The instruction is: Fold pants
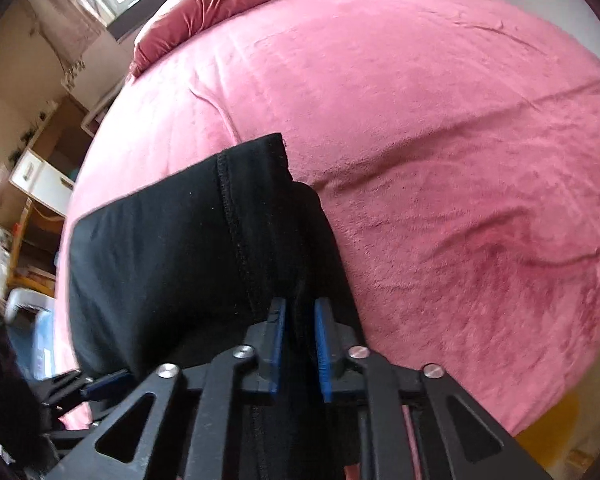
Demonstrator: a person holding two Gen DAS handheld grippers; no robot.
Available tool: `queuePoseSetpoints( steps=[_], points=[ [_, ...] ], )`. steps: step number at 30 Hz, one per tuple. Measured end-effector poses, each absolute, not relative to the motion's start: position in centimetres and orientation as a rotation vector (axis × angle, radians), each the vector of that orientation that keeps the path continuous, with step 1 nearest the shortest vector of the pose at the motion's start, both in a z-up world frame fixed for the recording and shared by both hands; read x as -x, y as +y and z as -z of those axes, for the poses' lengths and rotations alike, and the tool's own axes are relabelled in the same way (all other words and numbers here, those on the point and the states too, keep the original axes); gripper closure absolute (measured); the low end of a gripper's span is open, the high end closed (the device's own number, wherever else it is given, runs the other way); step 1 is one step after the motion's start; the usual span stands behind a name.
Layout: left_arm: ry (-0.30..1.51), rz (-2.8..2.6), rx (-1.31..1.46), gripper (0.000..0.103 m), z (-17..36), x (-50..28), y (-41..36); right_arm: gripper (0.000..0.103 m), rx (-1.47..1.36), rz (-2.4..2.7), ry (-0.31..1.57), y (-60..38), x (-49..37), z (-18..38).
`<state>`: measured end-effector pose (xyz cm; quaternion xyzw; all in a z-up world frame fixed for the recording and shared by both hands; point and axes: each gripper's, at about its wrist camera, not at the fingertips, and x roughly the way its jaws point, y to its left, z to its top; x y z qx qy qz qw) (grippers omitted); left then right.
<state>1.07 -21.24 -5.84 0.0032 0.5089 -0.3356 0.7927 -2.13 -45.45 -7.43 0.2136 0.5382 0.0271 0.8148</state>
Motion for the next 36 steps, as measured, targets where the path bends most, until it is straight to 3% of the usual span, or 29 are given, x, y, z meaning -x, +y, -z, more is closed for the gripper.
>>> queuePoseSetpoints(
  steps=[2,11,12,13,16,20,26,29,30,36],
  points=[
    [1.08,0.71,-0.001,0.072,5.4,-0.6,-20.7,0.055,-0.482,-0.082,1.141,-45.9,3.2,6.8],
    [1.0,0.589,-0.01,0.071,3.3,1.6,-19.0,0.053,-0.438,-0.16,1.207,-44.9,8.9,6.8],
    [0.995,0.578,-0.014,0.071,3.2,1.8,-18.9,0.056,-0.431,-0.154,1.209,-44.7,9.3,7.1],
    [0.994,0.57,-0.016,0.071,3.4,1.9,-18.5,0.071,-0.429,-0.146,1.208,-44.7,9.4,7.2],
    [0.983,0.556,-0.015,0.071,3.1,2.0,-17.7,0.092,-0.405,-0.137,1.191,-44.4,9.7,6.8],
    [0.955,0.534,-0.026,0.071,2.2,2.7,-16.9,0.093,-0.333,-0.125,1.166,-44.5,9.9,5.3],
    [0.943,0.498,-0.036,0.071,2.1,2.8,-15.4,0.092,-0.318,-0.092,1.225,-44.5,9.5,7.5],
    [0.944,0.484,-0.026,0.071,2.1,2.4,-14.9,0.085,-0.282,-0.089,1.232,-44.4,9.5,6.8],
    [0.943,0.48,-0.021,0.071,2.1,2.1,-14.7,0.078,-0.275,-0.086,1.23,-44.4,9.4,6.6],
    [0.938,0.429,0.078,0.071,0.9,-1.0,-11.6,0.077,-0.208,-0.063,1.103,-43.4,8.1,2.1]
  ],
)
